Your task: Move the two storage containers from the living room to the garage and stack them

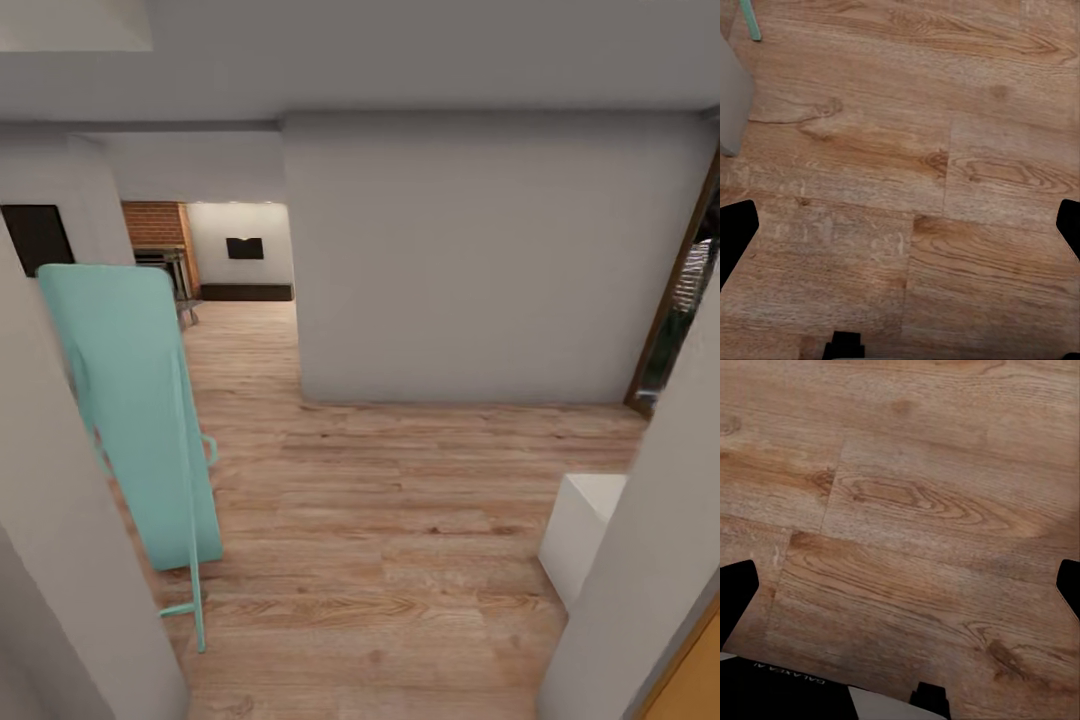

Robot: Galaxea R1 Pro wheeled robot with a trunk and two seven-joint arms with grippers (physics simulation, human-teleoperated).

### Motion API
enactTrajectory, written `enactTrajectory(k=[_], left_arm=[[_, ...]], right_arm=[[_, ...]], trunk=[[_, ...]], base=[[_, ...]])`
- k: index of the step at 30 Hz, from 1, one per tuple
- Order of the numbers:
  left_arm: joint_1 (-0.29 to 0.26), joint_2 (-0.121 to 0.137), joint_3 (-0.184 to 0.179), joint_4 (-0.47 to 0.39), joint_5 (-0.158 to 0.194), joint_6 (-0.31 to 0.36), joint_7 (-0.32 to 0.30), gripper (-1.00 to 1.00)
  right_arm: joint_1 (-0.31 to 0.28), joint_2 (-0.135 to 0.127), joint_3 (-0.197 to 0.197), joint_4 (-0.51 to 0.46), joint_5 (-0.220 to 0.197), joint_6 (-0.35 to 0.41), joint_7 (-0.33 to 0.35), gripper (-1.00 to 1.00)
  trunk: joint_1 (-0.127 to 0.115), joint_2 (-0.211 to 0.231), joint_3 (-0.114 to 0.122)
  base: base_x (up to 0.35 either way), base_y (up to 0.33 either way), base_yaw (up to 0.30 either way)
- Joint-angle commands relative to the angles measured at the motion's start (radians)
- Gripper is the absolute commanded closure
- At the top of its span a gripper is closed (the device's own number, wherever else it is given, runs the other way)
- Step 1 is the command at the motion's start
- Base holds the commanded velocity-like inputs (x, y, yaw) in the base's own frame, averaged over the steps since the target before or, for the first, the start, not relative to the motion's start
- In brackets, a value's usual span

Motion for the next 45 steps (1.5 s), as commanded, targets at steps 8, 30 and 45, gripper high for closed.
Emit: enactTrajectory(k=[8,30,45], left_arm=[[-0.001,-0.001,0.007,0.001,0.009,-0.001,-0.010,-1.00],[-0.001,-0.001,0.007,0.001,0.008,-0.001,-0.010,-1.00],[-0.001,-0.001,0.006,0.001,0.008,-0.001,-0.010,-1.00]], right_arm=[[-0.001,0.000,-0.006,0.000,0.008,-0.003,0.003,-1.00],[-0.001,0.000,-0.006,0.000,0.008,-0.004,0.002,-1.00],[-0.001,0.000,-0.006,0.000,0.008,-0.003,0.002,-1.00]], trunk=[[0.001,-0.001,-0.002],[0.001,-0.001,-0.002],[0.001,-0.001,-0.002]], base=[[0.326,0.000,0.000],[0.326,0.000,0.000],[0.326,0.000,0.000]])
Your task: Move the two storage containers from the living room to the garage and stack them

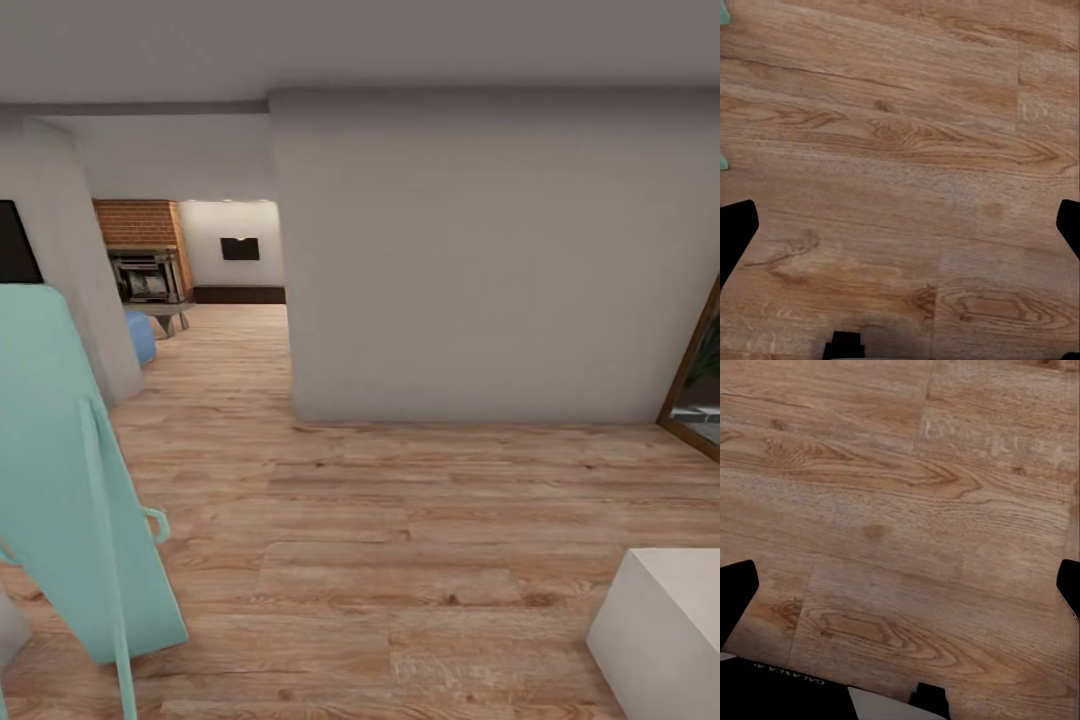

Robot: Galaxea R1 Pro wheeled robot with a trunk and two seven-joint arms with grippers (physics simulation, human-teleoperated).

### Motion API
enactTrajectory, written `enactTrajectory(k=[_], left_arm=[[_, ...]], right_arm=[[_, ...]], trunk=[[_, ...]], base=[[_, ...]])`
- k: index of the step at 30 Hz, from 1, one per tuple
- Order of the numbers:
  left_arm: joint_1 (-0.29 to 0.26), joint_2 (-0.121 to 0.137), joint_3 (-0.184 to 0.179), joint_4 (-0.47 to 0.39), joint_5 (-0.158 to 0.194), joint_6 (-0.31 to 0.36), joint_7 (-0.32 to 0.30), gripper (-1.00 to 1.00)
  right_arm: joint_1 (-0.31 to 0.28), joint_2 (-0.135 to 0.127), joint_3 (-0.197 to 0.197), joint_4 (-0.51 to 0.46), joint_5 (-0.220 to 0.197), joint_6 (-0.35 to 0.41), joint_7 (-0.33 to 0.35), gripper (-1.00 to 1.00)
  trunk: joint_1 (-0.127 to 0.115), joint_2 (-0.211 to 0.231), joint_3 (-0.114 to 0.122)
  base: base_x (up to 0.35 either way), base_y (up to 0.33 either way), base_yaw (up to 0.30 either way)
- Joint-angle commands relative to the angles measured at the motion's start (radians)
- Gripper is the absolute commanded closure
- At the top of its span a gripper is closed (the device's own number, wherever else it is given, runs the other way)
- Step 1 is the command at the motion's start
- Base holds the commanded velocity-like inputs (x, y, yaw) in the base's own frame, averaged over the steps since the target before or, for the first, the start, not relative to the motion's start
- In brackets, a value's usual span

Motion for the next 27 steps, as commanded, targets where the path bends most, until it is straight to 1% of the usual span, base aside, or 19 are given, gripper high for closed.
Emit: enactTrajectory(k=[1,27], left_arm=[[-0.001,0.000,0.007,0.001,0.008,-0.001,-0.010,-1.00],[-0.001,0.000,0.007,0.001,0.008,-0.001,-0.010,-1.00]], right_arm=[[-0.001,0.000,-0.007,0.001,0.007,-0.003,0.003,-1.00],[0.000,0.000,-0.007,0.001,0.007,-0.003,0.003,-1.00]], trunk=[[0.001,-0.001,-0.002],[0.001,-0.001,-0.002]], base=[[0.326,0.000,0.000],[0.326,0.000,0.000]])
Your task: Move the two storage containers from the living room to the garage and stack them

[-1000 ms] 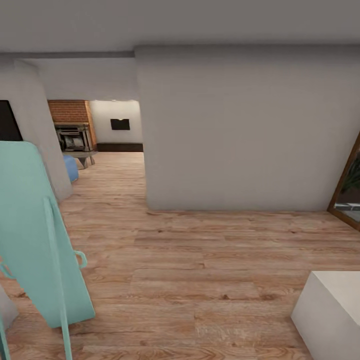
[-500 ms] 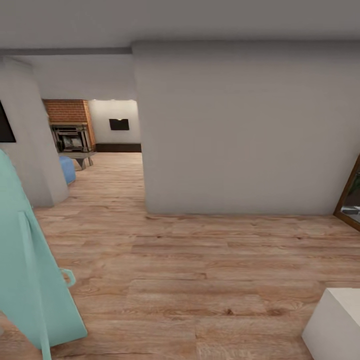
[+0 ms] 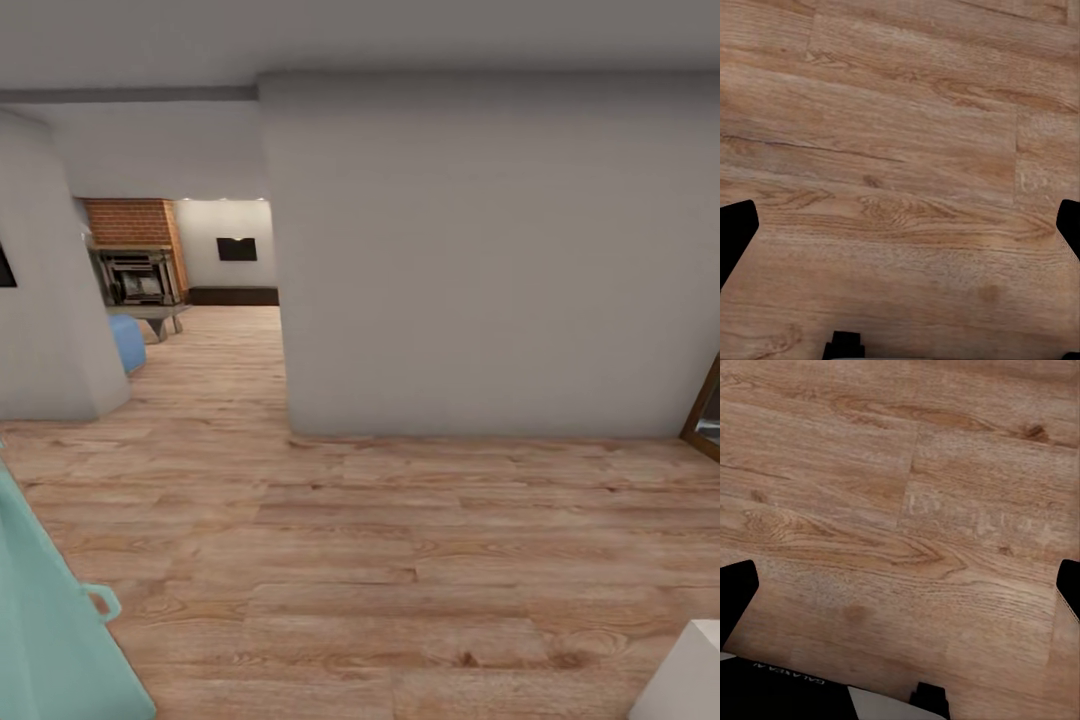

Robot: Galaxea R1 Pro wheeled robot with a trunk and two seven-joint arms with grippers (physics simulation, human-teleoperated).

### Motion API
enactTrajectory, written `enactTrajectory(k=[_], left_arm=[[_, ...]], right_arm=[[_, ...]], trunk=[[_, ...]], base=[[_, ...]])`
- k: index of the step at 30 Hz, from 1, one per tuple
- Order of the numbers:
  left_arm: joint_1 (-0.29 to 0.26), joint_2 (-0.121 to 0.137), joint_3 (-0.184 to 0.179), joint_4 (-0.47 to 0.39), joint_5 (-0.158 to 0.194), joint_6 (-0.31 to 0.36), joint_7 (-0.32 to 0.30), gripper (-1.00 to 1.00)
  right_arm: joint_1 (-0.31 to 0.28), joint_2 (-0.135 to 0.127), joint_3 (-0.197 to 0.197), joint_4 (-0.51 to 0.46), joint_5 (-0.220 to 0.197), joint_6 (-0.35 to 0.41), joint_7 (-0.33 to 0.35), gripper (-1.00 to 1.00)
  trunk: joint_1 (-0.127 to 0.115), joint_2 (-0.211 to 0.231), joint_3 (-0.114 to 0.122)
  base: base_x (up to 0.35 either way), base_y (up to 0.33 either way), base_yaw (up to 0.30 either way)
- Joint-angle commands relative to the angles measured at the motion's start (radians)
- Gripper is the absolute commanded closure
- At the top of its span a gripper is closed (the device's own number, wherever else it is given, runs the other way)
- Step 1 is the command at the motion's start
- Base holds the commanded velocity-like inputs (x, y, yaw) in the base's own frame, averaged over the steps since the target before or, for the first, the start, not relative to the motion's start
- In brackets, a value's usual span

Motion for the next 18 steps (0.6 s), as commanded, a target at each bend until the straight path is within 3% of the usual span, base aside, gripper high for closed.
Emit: enactTrajectory(k=[1,18], left_arm=[[-0.001,0.000,0.007,0.001,0.008,-0.001,-0.010,-1.00],[-0.001,0.000,0.007,0.002,0.008,-0.001,-0.010,-1.00]], right_arm=[[-0.001,0.000,-0.007,0.001,0.007,-0.003,0.002,-1.00],[-0.001,-0.001,-0.007,0.000,0.008,-0.003,0.002,-1.00]], trunk=[[0.001,-0.001,-0.002],[0.001,-0.001,-0.002]], base=[[0.326,0.000,0.000],[0.326,0.000,0.000]])
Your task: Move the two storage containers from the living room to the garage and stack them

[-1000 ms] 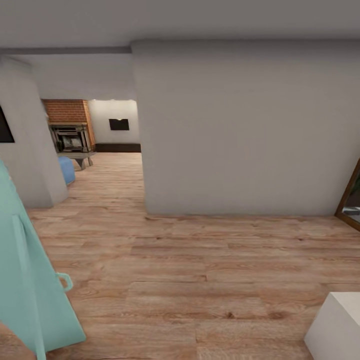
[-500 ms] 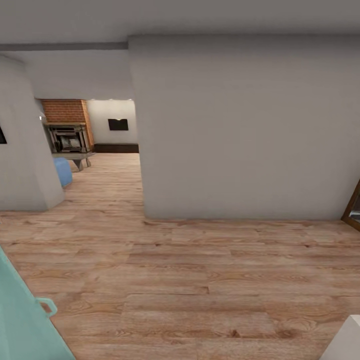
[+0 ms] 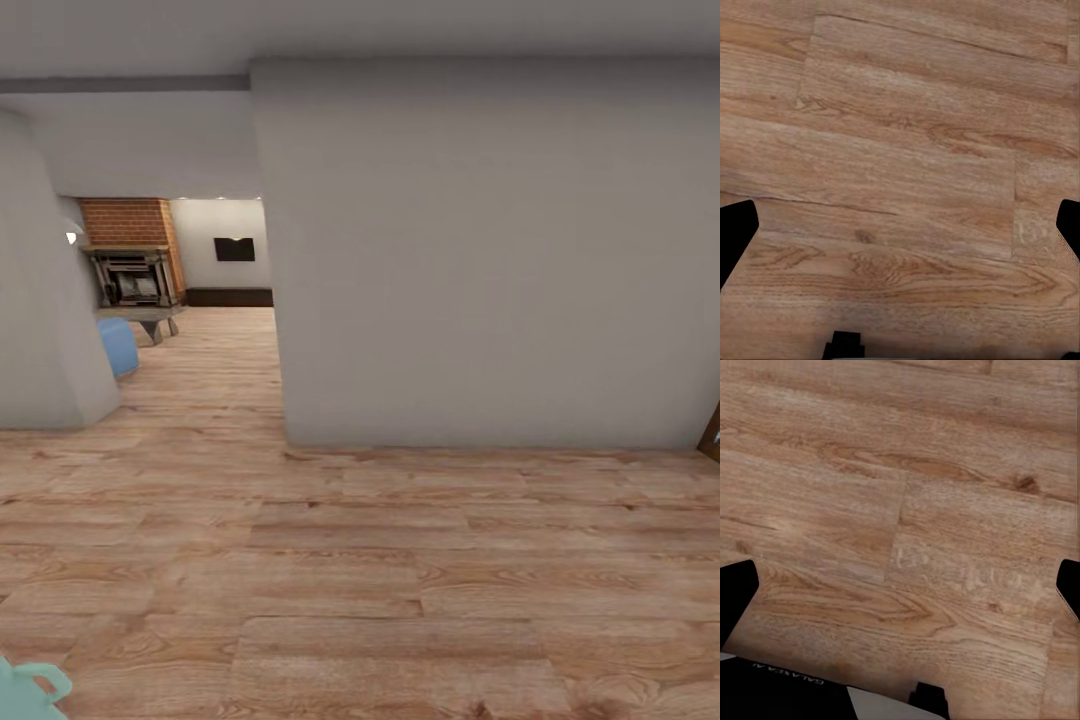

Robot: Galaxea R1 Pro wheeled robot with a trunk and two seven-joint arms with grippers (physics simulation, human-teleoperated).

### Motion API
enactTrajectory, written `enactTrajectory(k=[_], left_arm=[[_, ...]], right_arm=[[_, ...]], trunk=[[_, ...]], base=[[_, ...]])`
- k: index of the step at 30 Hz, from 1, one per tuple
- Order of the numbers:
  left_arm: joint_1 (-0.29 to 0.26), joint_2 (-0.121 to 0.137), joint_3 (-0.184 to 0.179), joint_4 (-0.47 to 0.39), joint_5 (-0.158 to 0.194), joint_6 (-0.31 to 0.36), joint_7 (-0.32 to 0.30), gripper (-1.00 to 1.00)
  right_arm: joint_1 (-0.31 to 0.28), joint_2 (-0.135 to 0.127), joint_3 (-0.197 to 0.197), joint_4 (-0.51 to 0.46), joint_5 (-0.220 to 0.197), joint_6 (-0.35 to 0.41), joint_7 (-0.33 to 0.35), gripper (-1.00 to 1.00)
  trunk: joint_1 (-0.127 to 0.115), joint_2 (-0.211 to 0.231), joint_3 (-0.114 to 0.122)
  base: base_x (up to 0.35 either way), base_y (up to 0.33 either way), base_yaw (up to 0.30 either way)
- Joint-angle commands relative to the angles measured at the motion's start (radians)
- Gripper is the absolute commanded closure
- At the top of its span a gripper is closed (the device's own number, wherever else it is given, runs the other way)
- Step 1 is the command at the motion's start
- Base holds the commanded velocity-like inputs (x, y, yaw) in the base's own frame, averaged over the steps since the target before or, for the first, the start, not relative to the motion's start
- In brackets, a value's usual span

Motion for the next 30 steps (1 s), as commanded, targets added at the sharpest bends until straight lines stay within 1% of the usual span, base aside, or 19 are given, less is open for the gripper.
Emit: enactTrajectory(k=[1,23,26,30], left_arm=[[-0.001,0.000,0.007,0.002,0.008,-0.001,-0.010,-1.00],[-0.001,0.000,0.007,0.001,0.008,-0.001,-0.010,-1.00],[-0.001,0.000,0.007,0.001,0.008,-0.001,-0.010,-1.00],[-0.001,0.000,0.007,0.002,0.008,-0.001,-0.010,-1.00]], right_arm=[[-0.001,0.000,-0.007,0.001,0.007,-0.003,0.003,-1.00],[-0.001,0.000,-0.007,0.001,0.007,-0.004,0.003,-1.00],[-0.001,0.000,-0.007,0.001,0.007,-0.004,0.003,-1.00],[-0.001,0.000,-0.007,0.001,0.007,-0.004,0.003,-1.00]], trunk=[[0.001,-0.001,-0.002],[0.001,-0.001,-0.002],[0.001,-0.001,-0.002],[0.001,-0.001,-0.002]], base=[[0.326,0.000,0.000],[0.326,0.000,0.001],[0.326,0.000,0.096],[0.326,0.000,0.211]])
